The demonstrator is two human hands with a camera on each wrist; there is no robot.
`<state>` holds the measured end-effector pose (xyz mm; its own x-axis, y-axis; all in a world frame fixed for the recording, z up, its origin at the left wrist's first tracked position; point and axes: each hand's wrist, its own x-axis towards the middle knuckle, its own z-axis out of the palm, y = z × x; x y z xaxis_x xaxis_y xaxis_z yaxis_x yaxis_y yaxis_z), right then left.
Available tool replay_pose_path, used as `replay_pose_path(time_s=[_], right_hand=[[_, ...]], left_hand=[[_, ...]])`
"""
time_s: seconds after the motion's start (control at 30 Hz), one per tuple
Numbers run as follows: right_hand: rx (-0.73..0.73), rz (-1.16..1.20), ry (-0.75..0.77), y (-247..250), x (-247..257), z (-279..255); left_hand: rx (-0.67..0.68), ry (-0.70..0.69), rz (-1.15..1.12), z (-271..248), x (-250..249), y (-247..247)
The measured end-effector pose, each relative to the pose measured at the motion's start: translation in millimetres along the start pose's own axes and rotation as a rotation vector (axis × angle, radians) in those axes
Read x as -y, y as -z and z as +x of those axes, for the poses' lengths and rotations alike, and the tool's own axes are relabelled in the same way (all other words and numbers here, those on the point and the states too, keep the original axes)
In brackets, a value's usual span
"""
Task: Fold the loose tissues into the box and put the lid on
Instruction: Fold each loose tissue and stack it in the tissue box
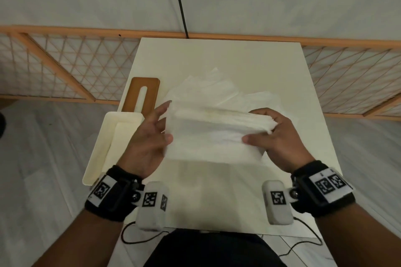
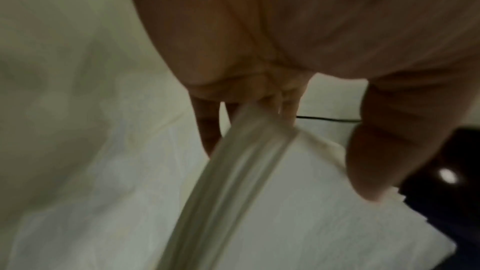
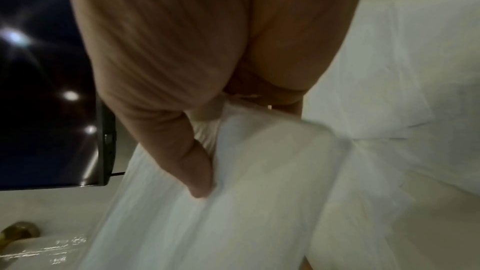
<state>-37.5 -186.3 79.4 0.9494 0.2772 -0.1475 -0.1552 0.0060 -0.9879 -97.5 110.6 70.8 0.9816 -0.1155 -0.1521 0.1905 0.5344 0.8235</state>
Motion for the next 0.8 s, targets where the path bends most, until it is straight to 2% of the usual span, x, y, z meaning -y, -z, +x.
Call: replay_pose_path(time_s=[0.17, 0.27, 0.43, 0.53, 0.6, 0.67, 0.8], right_hand=[[0.027, -0.102, 0.006, 0.1, -15.8, -4.5], [0.01, -0.106, -0.006, -5.2, -36.5, -9.8], [0.061, -0.162, -0.071, -5.6, -70.0, -15.4], [0.05, -0.17, -0.113, -6.8, -91.1, -21.2], [0.026, -0.184, -0.124, -10.5, -99.2, -24.9], [0.02, -0.189, -0.106, -13.2, -102.7, -27.0], [0.043, -0.242, -0.074, -12.3, -113.8, -28.3]], left_hand=[[-0.05, 0.075, 0.485, -13.0, 8.8, -4.1], [-0.19, 0.061, 0.727, -14.7, 38.3, -2.5], [-0.355, -0.019, 0.742, -13.4, 74.0, 13.6], [-0.373, 0.085, 0.646, -14.9, 95.8, 24.2], [-0.348, 0.144, 0.721, -16.6, 109.0, 31.4], [-0.341, 0.129, 0.775, -15.7, 115.9, 34.9], [-0.415, 0.062, 0.694, -12.3, 119.8, 35.6]])
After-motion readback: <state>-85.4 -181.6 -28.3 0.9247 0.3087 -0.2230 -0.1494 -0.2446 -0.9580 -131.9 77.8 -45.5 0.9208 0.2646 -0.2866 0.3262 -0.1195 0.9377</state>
